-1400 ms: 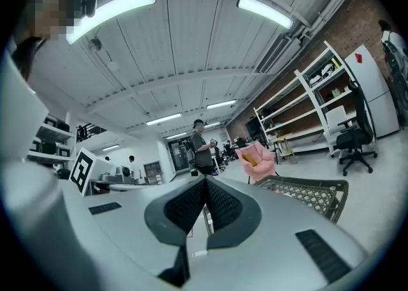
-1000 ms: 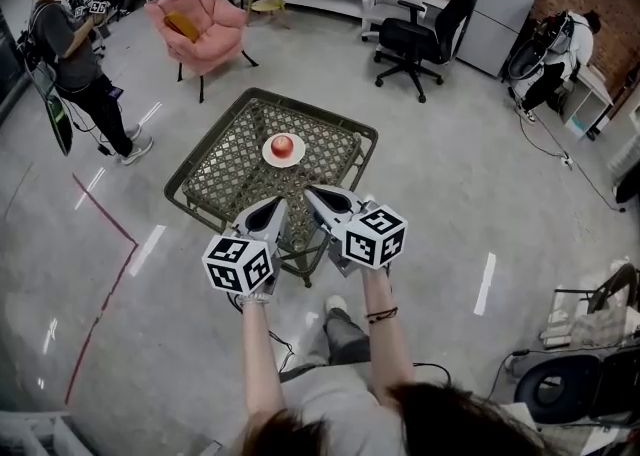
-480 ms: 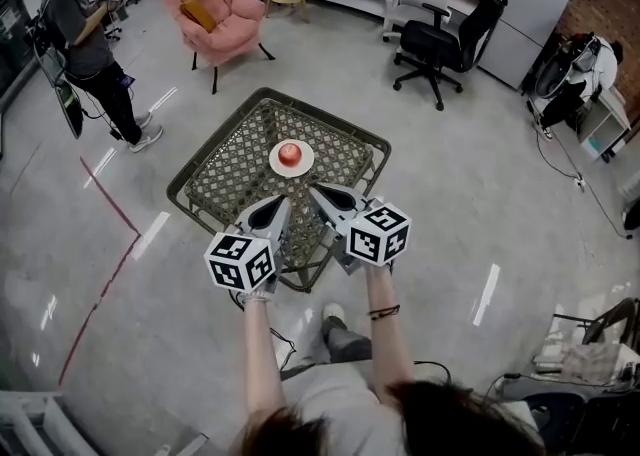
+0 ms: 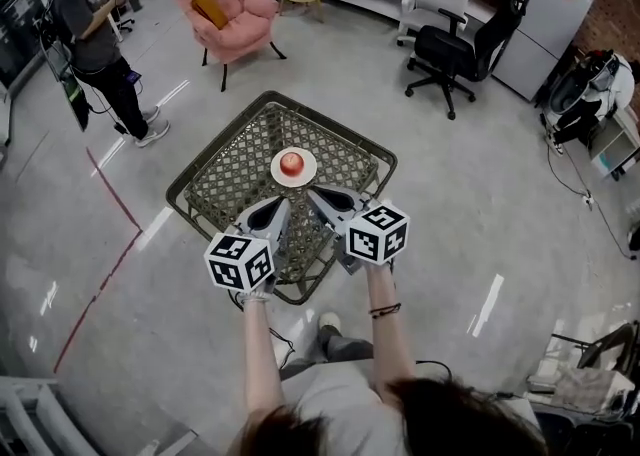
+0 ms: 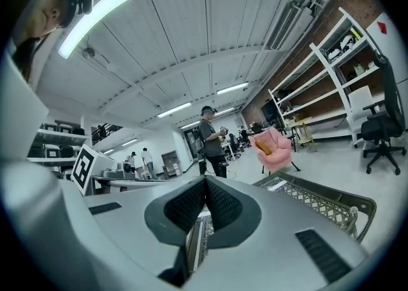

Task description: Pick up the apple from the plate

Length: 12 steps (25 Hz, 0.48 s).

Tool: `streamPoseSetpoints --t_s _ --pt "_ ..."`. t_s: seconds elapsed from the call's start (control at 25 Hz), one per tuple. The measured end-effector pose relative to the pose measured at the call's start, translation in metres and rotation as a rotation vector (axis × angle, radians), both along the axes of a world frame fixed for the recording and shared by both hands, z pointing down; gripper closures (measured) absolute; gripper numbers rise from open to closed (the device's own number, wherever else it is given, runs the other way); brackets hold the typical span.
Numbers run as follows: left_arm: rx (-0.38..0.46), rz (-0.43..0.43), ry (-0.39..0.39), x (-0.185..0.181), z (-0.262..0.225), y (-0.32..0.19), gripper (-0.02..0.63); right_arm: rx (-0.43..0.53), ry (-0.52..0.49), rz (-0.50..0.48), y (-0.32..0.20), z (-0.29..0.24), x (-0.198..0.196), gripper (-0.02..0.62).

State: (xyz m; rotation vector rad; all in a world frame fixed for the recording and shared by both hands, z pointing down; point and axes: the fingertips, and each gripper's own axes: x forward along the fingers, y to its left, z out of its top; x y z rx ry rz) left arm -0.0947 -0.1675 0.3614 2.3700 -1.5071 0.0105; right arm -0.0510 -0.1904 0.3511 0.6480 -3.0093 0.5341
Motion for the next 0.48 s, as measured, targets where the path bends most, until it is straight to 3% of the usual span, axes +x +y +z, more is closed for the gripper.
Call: streamPoseSetpoints --t_s 0.48 --pt "-0.001 -0.058 -0.003 -0.009 0.007 -0.017 0.595 -0.001 0.006 -0.05 -0.021 0.007 -0.013 0.586"
